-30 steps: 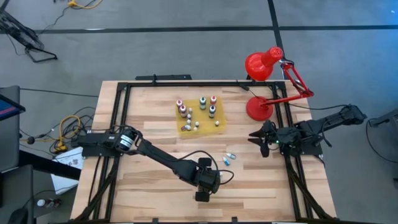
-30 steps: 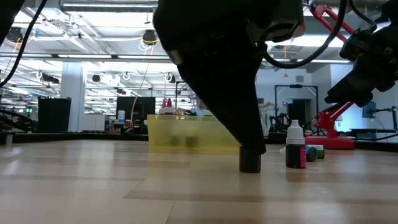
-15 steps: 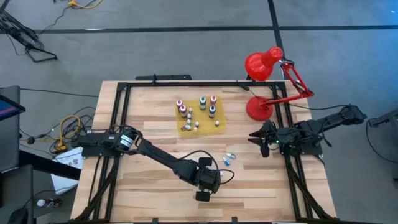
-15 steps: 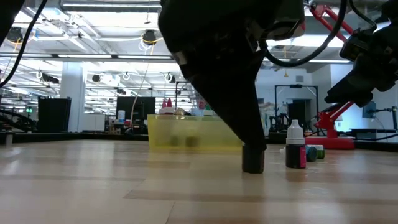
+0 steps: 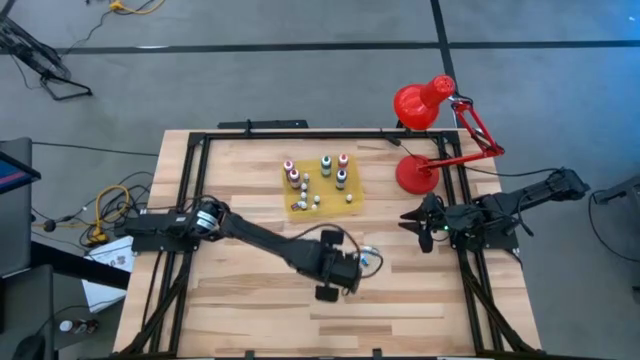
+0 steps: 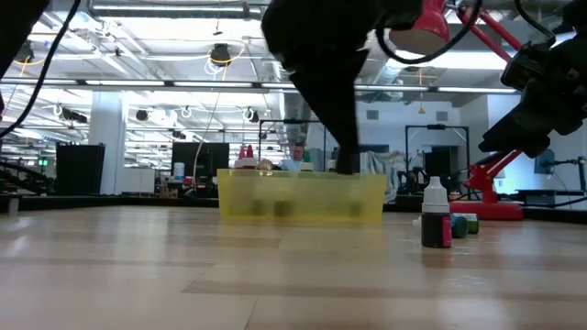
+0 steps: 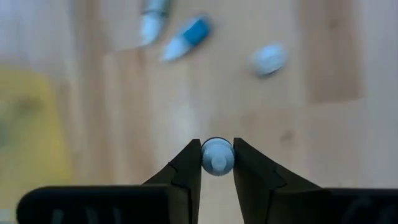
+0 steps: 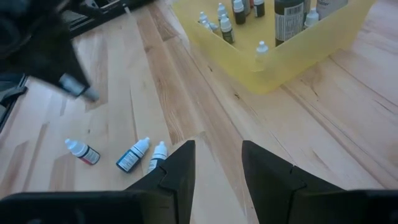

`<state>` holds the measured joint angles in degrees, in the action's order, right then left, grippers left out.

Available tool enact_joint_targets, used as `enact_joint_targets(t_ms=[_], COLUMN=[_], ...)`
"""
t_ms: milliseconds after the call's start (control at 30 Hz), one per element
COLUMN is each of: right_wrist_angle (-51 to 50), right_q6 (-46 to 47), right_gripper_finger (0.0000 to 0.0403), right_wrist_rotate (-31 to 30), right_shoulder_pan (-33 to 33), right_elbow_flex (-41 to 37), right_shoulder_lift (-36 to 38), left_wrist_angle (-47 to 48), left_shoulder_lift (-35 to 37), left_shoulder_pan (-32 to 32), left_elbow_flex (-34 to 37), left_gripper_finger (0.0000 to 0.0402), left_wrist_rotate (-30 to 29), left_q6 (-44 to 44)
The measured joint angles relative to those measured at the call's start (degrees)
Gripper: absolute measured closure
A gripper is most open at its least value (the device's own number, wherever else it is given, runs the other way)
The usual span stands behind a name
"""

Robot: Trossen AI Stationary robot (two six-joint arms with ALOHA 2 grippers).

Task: Pick & Place food coloring
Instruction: Put the small white food coloring in the bin

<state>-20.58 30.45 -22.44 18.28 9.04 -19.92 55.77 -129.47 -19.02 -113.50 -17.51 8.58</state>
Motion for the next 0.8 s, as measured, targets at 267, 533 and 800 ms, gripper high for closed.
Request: enact_joint_targets(t_ms=[267,533,800], right_wrist_angle=[0.0,0.0,0.0], right_q6=[0.0,0.0,0.0], right_gripper_finger=[0.0281,0.0281,0.0281], right_wrist_rotate=[0.0,0.0,0.0], right_shoulder_pan=[0.0,0.0,0.0], right_elbow_flex=[0.0,0.0,0.0], right_shoulder_lift=[0.0,0.0,0.0], left_wrist_angle=[8.8,12.4,14.6], left_shoulder_lift=[4.0,7.9,7.8], left_shoulder_pan=[7.4,14.1,22.6], left_elbow_flex=[-1.2,-1.2,0.5], left_gripper_finger=[0.0333,0.0336,0.0337], left_wrist_rotate=[2.7,1.9,0.8], left_q6=[-7.4,-12.1,-15.7])
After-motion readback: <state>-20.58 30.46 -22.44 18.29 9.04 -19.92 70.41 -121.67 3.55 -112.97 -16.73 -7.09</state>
